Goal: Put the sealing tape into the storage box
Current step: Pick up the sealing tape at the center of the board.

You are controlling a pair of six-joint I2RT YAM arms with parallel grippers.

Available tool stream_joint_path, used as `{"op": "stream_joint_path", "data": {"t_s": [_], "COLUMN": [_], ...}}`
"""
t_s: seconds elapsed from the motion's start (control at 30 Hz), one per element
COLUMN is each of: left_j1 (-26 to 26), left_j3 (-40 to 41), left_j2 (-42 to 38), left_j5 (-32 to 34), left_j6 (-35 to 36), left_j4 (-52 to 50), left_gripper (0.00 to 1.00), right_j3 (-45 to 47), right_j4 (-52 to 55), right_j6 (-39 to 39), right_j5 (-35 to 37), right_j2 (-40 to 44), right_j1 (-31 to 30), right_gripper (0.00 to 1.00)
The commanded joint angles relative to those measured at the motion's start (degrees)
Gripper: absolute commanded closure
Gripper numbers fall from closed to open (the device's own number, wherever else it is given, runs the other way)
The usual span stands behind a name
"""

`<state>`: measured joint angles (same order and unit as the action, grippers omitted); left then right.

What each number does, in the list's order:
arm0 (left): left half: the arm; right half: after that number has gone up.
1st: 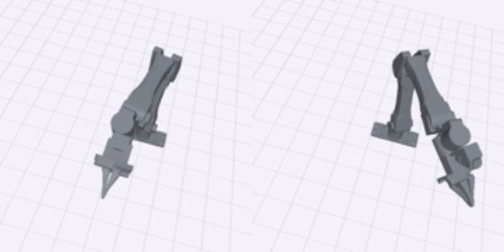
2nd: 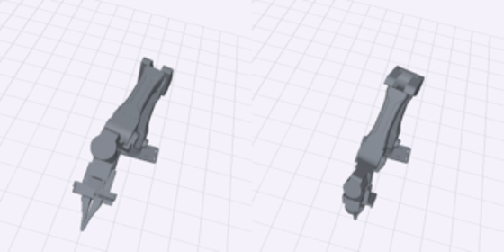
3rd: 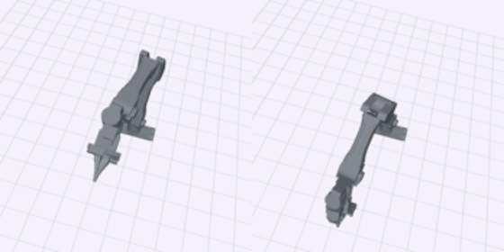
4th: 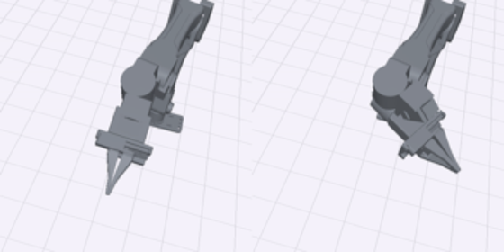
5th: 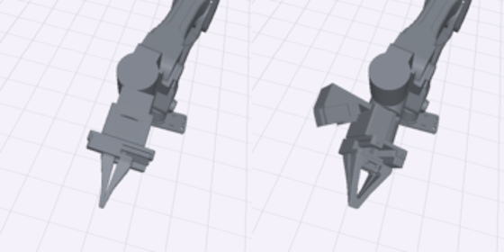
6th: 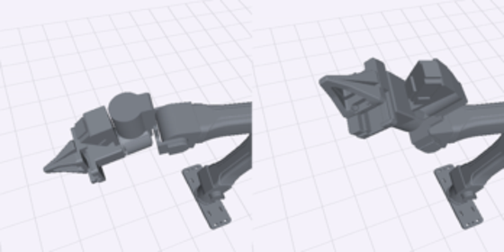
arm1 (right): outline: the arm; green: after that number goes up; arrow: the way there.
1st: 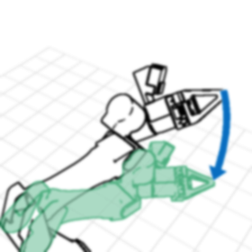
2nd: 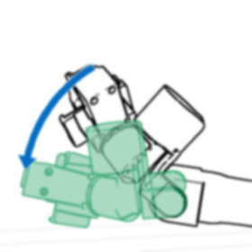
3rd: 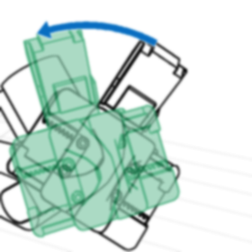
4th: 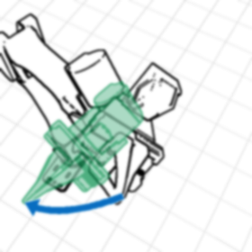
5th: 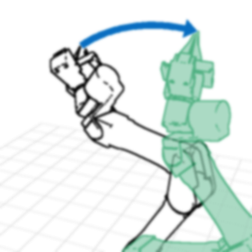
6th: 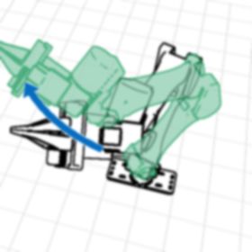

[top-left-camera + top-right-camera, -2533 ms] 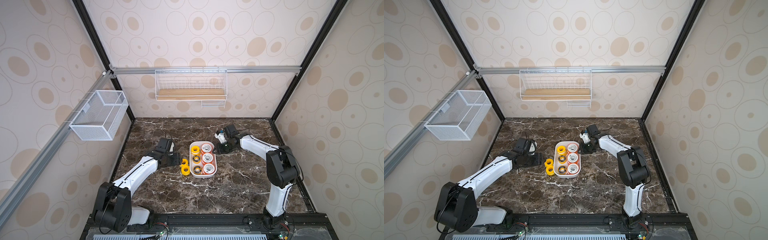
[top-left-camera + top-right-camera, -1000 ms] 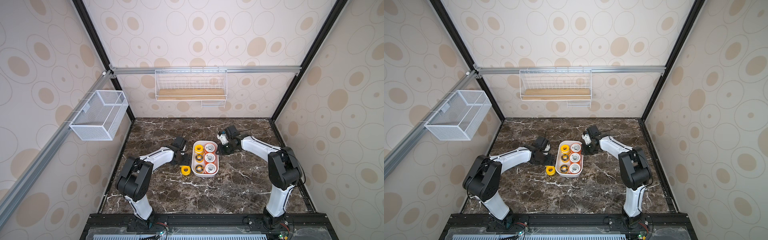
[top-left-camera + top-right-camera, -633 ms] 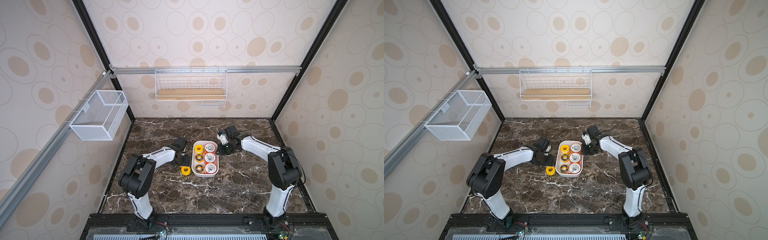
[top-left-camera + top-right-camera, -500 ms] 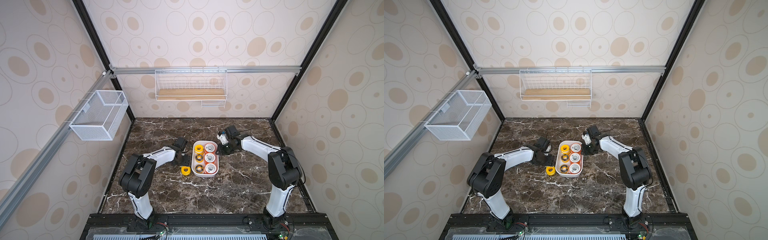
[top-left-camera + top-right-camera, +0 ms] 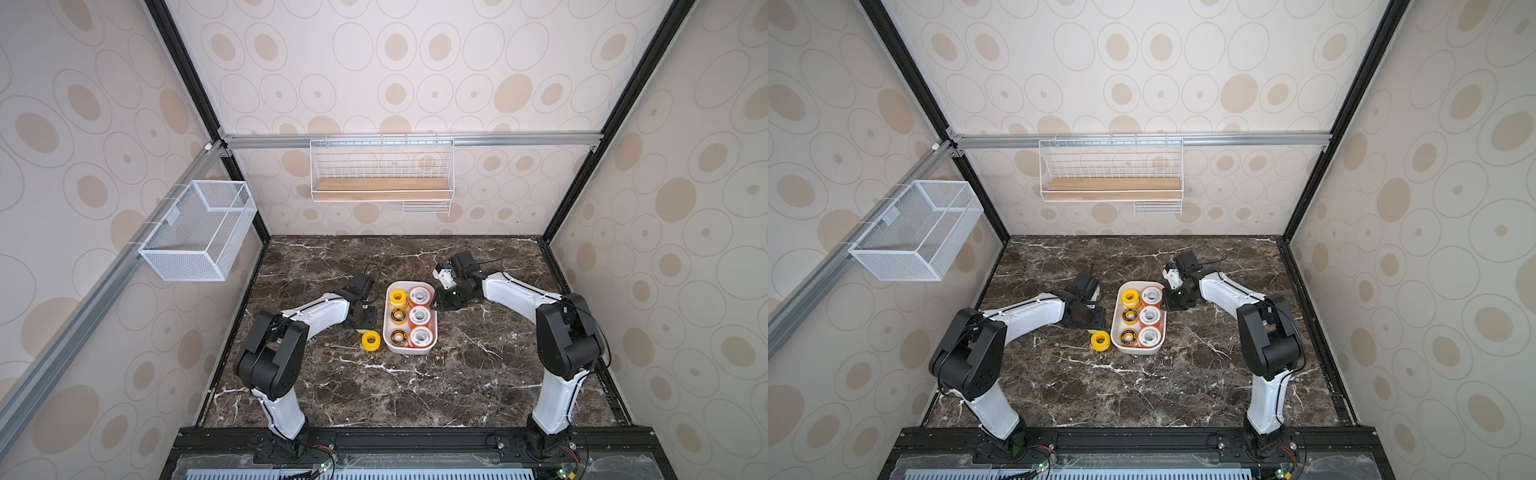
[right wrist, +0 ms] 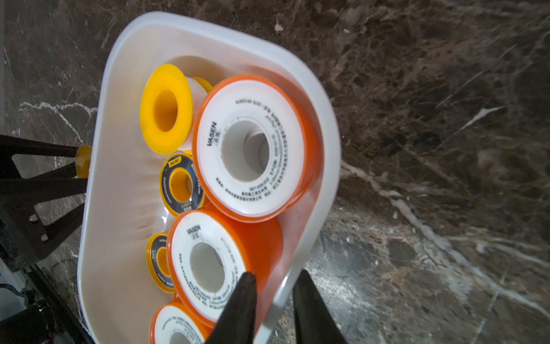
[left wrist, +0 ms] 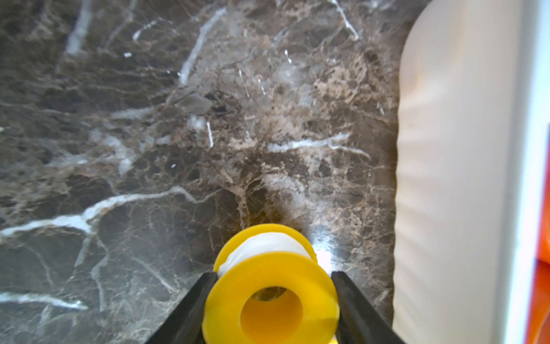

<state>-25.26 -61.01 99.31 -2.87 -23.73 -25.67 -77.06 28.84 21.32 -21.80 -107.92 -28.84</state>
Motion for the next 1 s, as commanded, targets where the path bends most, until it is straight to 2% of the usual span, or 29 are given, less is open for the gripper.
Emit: {"op": "stream_joint_path", "data": {"t_s": [0.0,0.4,0.63,0.97], "left_j1": [-0.41,-0.38,-0.98,-7.26], "left_j3": [-0.41,-3.0,-5.62,-10.8], "left_j2": [-2.88,-8.55,-11.07,-7.2], "left_j5": [2.02,2.9,-0.49,-0.13], "left_j6": [-0.08,-1.23,-1.4,0.91], "left_j4": [-0.84,-4.51,-5.97,-8.59], "left_gripper": [0.38,0.39,0.39,0.38], "right_j3": [-0.4,-1.92,-3.86,-4.7], "right_j4": [0.84,0.7,1.27,1.82], "right_j6": [-1.24,-2.88,-3.66,-3.56], "right_j5": [-2.6,-6.41,-7.54,-7.34], "right_j2": [-0.89,-2.33,-3.25,-3.72], "right_j1": [0.16,-0.31,-1.29,-1.89], "right_gripper": [0.73,0.72,0.72,0.72]}}
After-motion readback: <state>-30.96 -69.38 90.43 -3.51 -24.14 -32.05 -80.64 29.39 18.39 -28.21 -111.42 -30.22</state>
